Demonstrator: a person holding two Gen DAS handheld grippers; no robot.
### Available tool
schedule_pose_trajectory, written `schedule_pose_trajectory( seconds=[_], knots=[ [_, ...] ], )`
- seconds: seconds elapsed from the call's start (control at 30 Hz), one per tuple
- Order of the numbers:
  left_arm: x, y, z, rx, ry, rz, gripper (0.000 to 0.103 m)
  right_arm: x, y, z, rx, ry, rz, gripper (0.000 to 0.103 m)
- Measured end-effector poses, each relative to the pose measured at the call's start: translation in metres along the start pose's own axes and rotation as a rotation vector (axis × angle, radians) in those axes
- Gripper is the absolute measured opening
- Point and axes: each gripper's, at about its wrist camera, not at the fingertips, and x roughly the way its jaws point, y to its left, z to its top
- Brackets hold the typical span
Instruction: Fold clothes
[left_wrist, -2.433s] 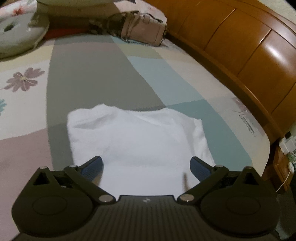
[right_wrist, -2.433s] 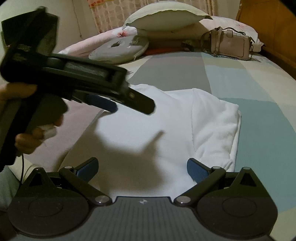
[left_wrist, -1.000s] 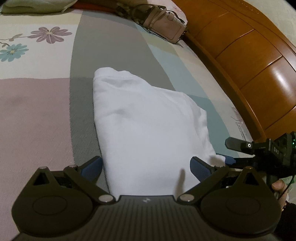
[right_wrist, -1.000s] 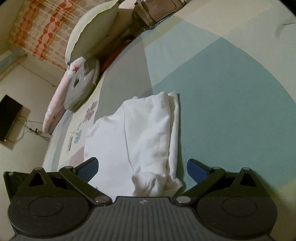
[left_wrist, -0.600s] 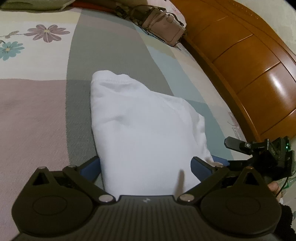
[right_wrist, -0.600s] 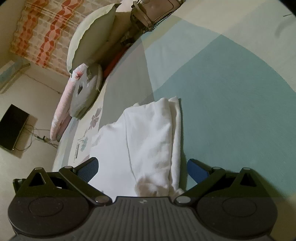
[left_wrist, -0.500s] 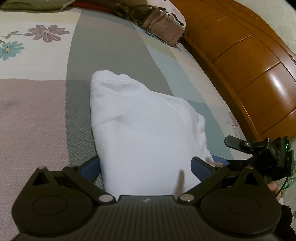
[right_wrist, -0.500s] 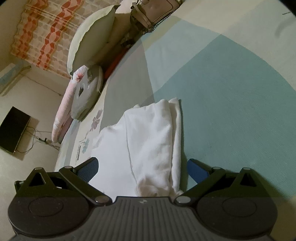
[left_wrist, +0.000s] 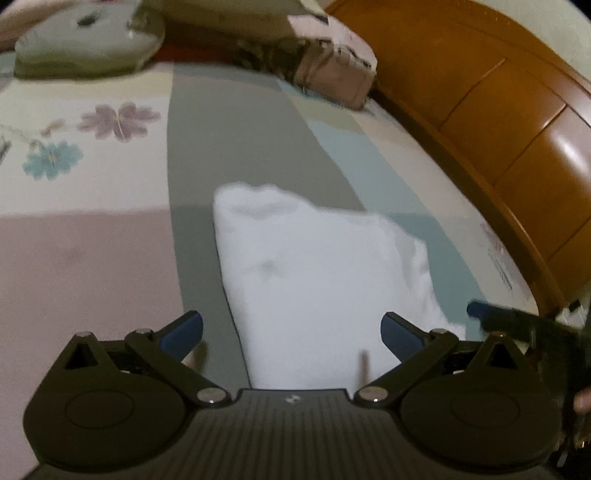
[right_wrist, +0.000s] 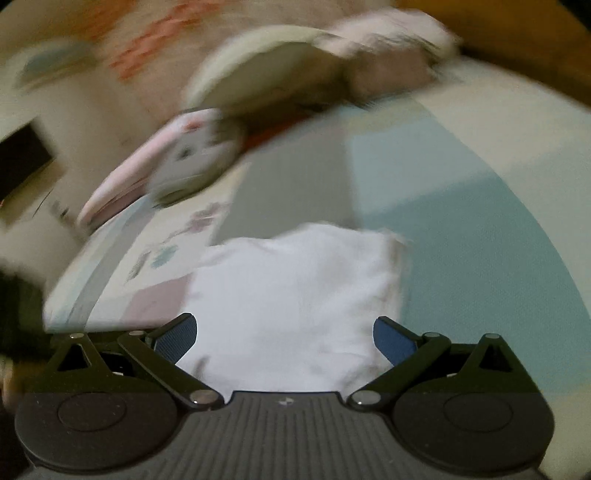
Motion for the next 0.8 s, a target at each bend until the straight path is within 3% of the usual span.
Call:
schedule_pose_trajectory(
  seconds=[0.13,0.23,0.3,0.47,0.6,0.8],
  knots=[
    [-0.004,-0.013,0.014,0.033,-0.026,-0.028,0.102,0.018,0.031,-0.013,-0.16,0.055,0.017,0.103],
    [0.009,-0.031,0.02,0.088,-0.025,-0.087,0.102,0.034,0.032,-0.028,-0.184,0.121,-0.029,0.103],
    [0.024,-0.039,0.022,0.12,-0.018,-0.109,0.102,0.035,0.03,-0.037,-0.204,0.108,-0.041,0.103],
    [0.069,-0.041,0.029,0.125,0.074,-0.046,0.102,0.029,0.029,-0.039,-0.217,0.096,-0.049,0.103],
    [0.046,-0.055,0.029,0.18,0.034,-0.036,0.102,0.027,0.025,-0.035,-0.173,0.077,-0.044,0.103],
    [0.008,-0.042,0.018,0.117,-0.008,0.013,0.102,0.03,0.047,-0.032,-0.262,0.042,-0.107,0.103]
  ],
)
